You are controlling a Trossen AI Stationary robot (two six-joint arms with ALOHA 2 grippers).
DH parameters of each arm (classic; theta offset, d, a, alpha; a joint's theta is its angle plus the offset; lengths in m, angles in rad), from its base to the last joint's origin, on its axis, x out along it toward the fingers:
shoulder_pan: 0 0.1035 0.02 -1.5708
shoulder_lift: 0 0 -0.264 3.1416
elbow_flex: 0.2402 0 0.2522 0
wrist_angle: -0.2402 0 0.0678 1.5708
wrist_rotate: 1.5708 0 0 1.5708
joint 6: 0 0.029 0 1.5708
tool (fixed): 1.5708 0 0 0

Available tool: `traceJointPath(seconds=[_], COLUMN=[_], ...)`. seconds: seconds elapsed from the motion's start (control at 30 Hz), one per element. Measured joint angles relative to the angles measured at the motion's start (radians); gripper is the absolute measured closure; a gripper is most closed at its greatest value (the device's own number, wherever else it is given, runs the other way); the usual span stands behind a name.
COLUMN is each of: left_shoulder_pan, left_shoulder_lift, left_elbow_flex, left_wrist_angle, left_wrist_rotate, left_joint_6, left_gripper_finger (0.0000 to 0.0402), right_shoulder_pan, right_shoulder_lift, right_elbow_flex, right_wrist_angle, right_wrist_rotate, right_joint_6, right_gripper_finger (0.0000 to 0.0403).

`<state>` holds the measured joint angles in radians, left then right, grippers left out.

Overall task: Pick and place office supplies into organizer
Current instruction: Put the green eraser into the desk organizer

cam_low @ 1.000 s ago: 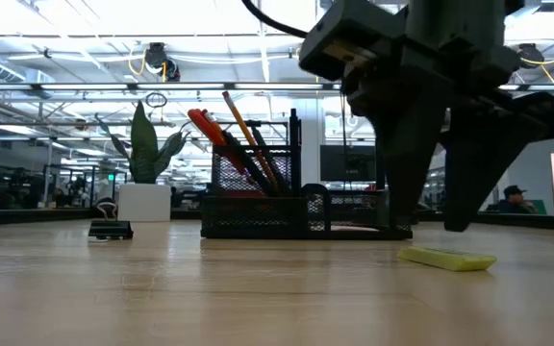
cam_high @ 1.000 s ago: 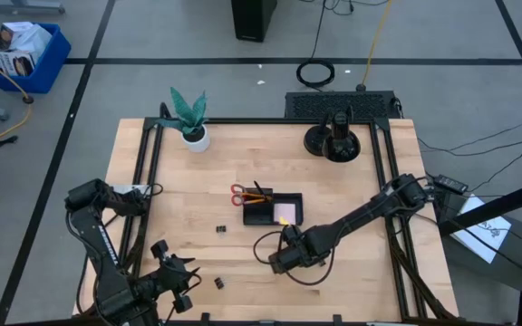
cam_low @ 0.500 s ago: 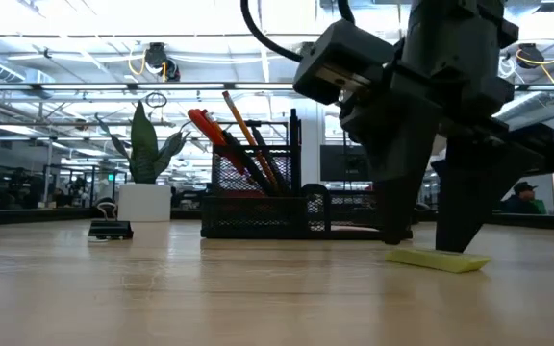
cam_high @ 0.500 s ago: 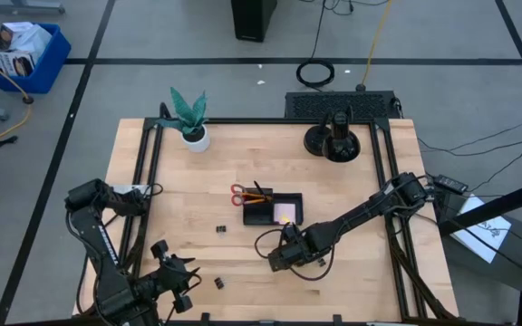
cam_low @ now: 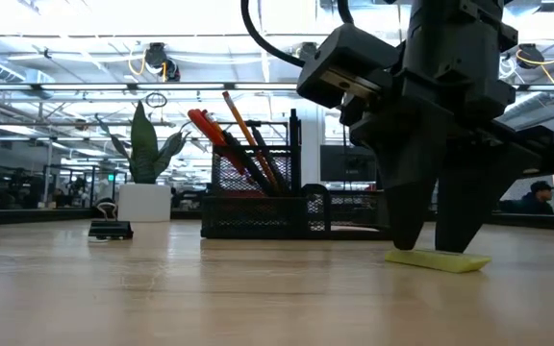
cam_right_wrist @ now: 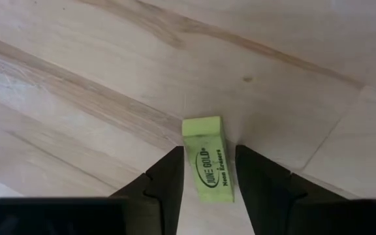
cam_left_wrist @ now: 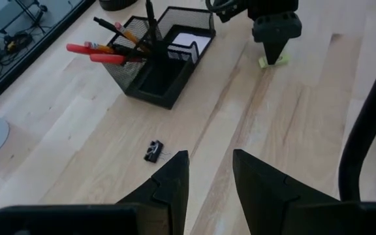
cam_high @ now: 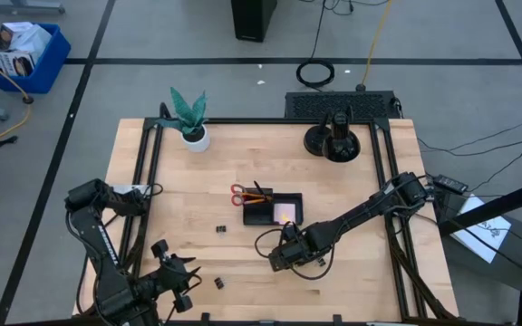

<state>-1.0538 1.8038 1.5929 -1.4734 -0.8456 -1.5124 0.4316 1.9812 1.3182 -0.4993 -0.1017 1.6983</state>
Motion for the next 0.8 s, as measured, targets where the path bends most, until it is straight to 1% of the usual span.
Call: traceJointPath(seconds=[0.67, 0.8], left_shoulder_pan=[0.001, 0.006], left_shoulder_lift=[0.000, 0.000], left_elbow_flex=[0.000, 0.000], left_wrist_angle=[0.009, 0.009], left_wrist_rotate=[-0.001, -0.001], left_joint_6=[-0.001, -0.001], left_gripper_finger=[0.0277, 0.0277], right_shoulder_pan=[0.002, 0.001], right_shoulder_lift=[0.003, 0.003], right_elbow_flex=[-0.001, -0.001], right_wrist_angle=[0.041, 0.034], right_wrist_rotate=[0.014, -0.018], right_joint_6=[-0.016, 0.002], right_gripper_finger=[0.0273, 0.0273])
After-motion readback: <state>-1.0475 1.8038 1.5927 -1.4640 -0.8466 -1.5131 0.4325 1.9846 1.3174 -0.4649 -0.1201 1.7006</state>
